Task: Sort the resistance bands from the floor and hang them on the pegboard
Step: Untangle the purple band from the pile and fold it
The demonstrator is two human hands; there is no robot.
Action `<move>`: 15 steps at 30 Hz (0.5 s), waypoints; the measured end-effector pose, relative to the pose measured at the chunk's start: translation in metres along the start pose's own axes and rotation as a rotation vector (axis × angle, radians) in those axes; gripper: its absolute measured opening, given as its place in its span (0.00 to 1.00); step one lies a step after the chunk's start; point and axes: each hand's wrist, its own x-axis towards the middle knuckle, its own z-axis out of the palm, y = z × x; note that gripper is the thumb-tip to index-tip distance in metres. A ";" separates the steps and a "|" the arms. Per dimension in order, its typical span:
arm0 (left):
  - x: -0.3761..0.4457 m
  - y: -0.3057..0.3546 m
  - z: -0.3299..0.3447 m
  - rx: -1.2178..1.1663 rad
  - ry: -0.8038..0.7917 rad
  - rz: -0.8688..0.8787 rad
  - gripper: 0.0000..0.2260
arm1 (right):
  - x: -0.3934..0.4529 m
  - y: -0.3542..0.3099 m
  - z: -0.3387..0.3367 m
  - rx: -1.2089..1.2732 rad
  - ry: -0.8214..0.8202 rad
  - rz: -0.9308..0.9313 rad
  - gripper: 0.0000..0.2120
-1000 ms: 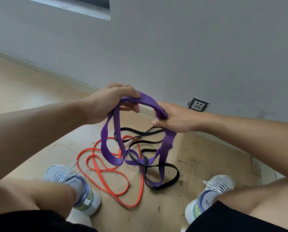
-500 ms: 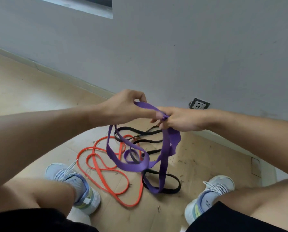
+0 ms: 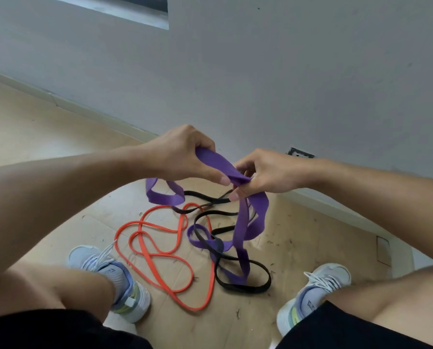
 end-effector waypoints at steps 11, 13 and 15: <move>0.000 0.001 0.006 -0.344 -0.010 -0.048 0.12 | 0.009 0.005 0.013 0.010 0.053 -0.006 0.10; 0.000 -0.003 0.005 -0.401 -0.019 -0.078 0.12 | 0.009 0.008 0.015 0.000 0.109 -0.021 0.07; 0.000 -0.010 0.000 -0.442 -0.062 -0.116 0.18 | 0.007 0.009 0.011 0.050 0.137 -0.015 0.08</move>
